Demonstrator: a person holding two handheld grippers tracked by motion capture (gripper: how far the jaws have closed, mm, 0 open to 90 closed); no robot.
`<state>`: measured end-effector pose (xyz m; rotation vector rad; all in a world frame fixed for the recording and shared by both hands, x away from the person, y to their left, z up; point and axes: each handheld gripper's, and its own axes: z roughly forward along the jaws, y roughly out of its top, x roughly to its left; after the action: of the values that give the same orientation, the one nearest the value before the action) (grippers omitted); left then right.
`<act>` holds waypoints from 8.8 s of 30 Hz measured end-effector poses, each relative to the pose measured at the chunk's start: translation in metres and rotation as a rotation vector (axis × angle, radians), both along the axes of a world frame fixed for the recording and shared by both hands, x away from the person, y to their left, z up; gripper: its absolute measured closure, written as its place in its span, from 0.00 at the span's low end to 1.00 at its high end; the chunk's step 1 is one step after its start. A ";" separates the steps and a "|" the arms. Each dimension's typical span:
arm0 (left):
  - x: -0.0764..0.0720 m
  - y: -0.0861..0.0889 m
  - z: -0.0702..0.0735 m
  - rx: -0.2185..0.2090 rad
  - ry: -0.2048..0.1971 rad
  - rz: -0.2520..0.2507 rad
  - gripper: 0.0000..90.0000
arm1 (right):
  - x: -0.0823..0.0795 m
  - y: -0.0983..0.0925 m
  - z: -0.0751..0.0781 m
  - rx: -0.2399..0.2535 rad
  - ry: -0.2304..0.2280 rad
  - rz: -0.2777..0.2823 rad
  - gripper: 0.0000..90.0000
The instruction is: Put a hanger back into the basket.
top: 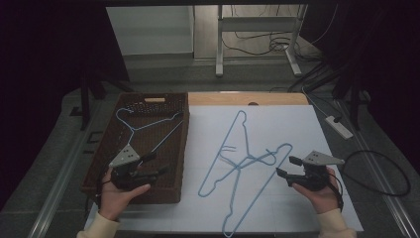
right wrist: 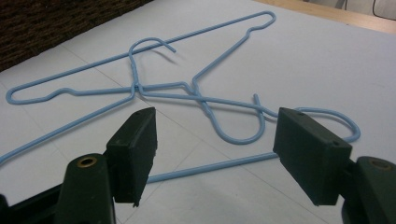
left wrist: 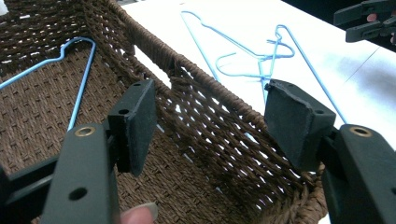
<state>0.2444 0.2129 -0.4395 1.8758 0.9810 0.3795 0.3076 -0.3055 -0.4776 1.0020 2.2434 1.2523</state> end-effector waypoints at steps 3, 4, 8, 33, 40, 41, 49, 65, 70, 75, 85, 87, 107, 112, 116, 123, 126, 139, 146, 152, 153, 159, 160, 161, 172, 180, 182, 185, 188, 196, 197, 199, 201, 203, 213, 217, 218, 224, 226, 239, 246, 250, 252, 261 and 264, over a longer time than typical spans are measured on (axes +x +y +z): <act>0.000 -0.002 0.000 -0.002 -0.004 -0.001 0.38 | -0.001 0.000 0.001 -0.002 -0.004 0.001 0.34; -0.001 -0.002 0.000 -0.001 -0.005 -0.002 0.38 | -0.001 0.000 0.002 -0.004 -0.003 0.001 0.34; -0.001 -0.004 -0.001 -0.001 -0.005 -0.006 0.38 | 0.000 0.001 0.001 -0.001 0.001 0.003 0.34; -0.003 -0.005 -0.002 -0.008 -0.015 -0.035 0.38 | 0.026 0.061 0.013 -0.110 0.082 0.113 0.33; -0.002 -0.005 -0.004 -0.003 -0.015 -0.035 0.38 | 0.038 0.083 0.010 -0.137 0.119 0.156 0.33; -0.002 -0.005 -0.004 -0.002 -0.016 -0.035 0.38 | 0.040 0.085 0.009 -0.141 0.123 0.160 0.33; -0.002 -0.005 -0.004 0.003 -0.020 -0.036 0.38 | 0.056 0.109 0.005 -0.181 0.163 0.197 0.33; -0.003 -0.006 -0.004 0.011 -0.021 -0.038 0.38 | 0.081 0.148 -0.013 -0.249 0.241 0.228 0.34; -0.003 -0.005 -0.003 0.009 -0.023 -0.036 0.37 | 0.086 0.156 -0.018 -0.269 0.258 0.225 0.36; -0.003 -0.004 -0.003 0.007 -0.024 -0.034 0.37 | 0.090 0.161 -0.024 -0.292 0.277 0.222 0.41; -0.003 -0.002 -0.001 0.005 -0.029 -0.030 0.37 | 0.093 0.174 -0.031 -0.367 0.308 0.238 0.59; -0.003 -0.002 -0.001 0.004 -0.029 -0.030 0.37 | 0.093 0.175 -0.031 -0.374 0.308 0.236 0.61; -0.004 -0.003 0.000 0.006 -0.029 -0.034 0.37 | 0.085 0.176 -0.015 -0.349 0.255 0.217 0.95; -0.004 -0.004 0.000 0.007 -0.025 -0.035 0.37 | 0.077 0.168 -0.002 -0.297 0.210 0.212 0.96; -0.004 -0.005 0.000 0.006 -0.026 -0.036 0.37 | 0.069 0.159 0.007 -0.256 0.168 0.207 0.96; -0.004 -0.008 0.001 0.008 -0.021 -0.040 0.37 | 0.057 0.145 0.017 -0.208 0.122 0.204 0.96; -0.004 -0.010 0.001 0.008 -0.018 -0.044 0.37 | 0.055 0.142 0.019 -0.194 0.110 0.203 0.96; -0.001 -0.032 0.001 0.020 0.003 -0.080 0.37 | 0.049 0.133 0.025 -0.149 0.083 0.209 0.96; 0.001 -0.053 0.002 0.027 0.019 -0.121 0.37 | 0.046 0.130 0.029 -0.142 0.069 0.212 0.96; 0.005 -0.065 0.003 0.029 0.022 -0.148 0.37 | 0.045 0.128 0.031 -0.131 0.062 0.210 0.96; 0.006 -0.067 0.003 0.027 0.023 -0.151 0.37 | 0.044 0.128 0.031 -0.130 0.061 0.210 0.96; 0.008 -0.076 0.002 0.034 0.028 -0.173 0.37 | 0.044 0.128 0.031 -0.129 0.058 0.208 0.96; 0.009 -0.078 0.002 0.035 0.029 -0.177 0.37 | 0.044 0.128 0.031 -0.129 0.057 0.208 0.96; 0.009 -0.079 0.002 0.034 0.030 -0.178 0.37 | 0.044 0.128 0.031 -0.130 0.058 0.208 0.96; 0.012 -0.098 0.000 0.038 0.039 -0.219 0.37 | 0.043 0.129 0.031 -0.127 0.057 0.210 0.96; 0.011 -0.127 -0.006 0.074 0.058 -0.267 0.37 | 0.042 0.129 0.031 -0.123 0.053 0.214 0.96; 0.011 -0.133 -0.007 0.075 0.066 -0.276 0.37 | 0.042 0.129 0.031 -0.120 0.051 0.214 0.96; 0.010 -0.141 -0.009 0.082 0.078 -0.285 0.37 | 0.041 0.128 0.032 -0.120 0.049 0.213 0.96; 0.010 -0.147 -0.011 0.089 0.087 -0.295 0.37 | 0.040 0.128 0.032 -0.116 0.046 0.213 0.96; 0.012 -0.168 -0.025 0.137 0.133 -0.305 0.36 | 0.039 0.128 0.033 -0.115 0.040 0.216 0.96; 0.013 -0.170 -0.027 0.139 0.136 -0.306 0.36 | 0.039 0.128 0.033 -0.113 0.039 0.217 0.96; 0.015 -0.176 -0.031 0.149 0.148 -0.308 0.36 | 0.039 0.128 0.033 -0.112 0.039 0.216 0.96; 0.016 -0.180 -0.034 0.154 0.154 -0.311 0.36 | 0.038 0.128 0.033 -0.112 0.039 0.215 0.96; 0.017 -0.182 -0.036 0.158 0.160 -0.314 0.36 | 0.038 0.128 0.033 -0.112 0.038 0.214 0.96; 0.031 -0.204 -0.053 0.152 0.230 -0.315 0.41 | 0.036 0.127 0.034 -0.107 0.033 0.210 0.96; 0.037 -0.207 -0.059 0.131 0.268 -0.317 0.51 | 0.036 0.127 0.034 -0.107 0.030 0.210 0.96; 0.037 -0.207 -0.059 0.131 0.268 -0.317 0.56 | 0.035 0.127 0.034 -0.108 0.031 0.210 0.96; 0.042 -0.209 -0.062 0.092 0.311 -0.322 0.87 | 0.034 0.125 0.036 -0.102 0.028 0.208 0.96; 0.043 -0.209 -0.062 0.071 0.327 -0.320 0.89 | 0.033 0.124 0.037 -0.096 0.025 0.208 0.96; 0.040 -0.204 -0.056 0.010 0.332 -0.255 0.96 | 0.016 0.096 0.041 -0.020 -0.009 0.162 0.81; 0.038 -0.201 -0.051 -0.036 0.322 -0.245 0.96 | -0.004 0.062 0.039 0.075 -0.068 0.099 0.48; 0.037 -0.199 -0.046 -0.076 0.323 -0.245 0.96 | -0.016 0.032 0.032 0.126 -0.090 0.066 0.42; 0.036 -0.197 -0.042 -0.091 0.320 -0.245 0.96 | -0.020 0.020 0.029 0.156 -0.088 0.057 0.41; 0.036 -0.190 -0.033 -0.132 0.308 -0.235 0.96 | -0.035 -0.008 0.021 0.167 -0.088 0.006 0.39; 0.035 -0.188 -0.031 -0.139 0.304 -0.239 0.96 | -0.033 -0.013 0.016 0.142 -0.078 -0.014 0.39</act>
<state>0.2798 0.0250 -0.4701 1.9286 0.9395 -0.1176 0.2746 -0.3185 -0.4613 0.9986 2.1097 1.4356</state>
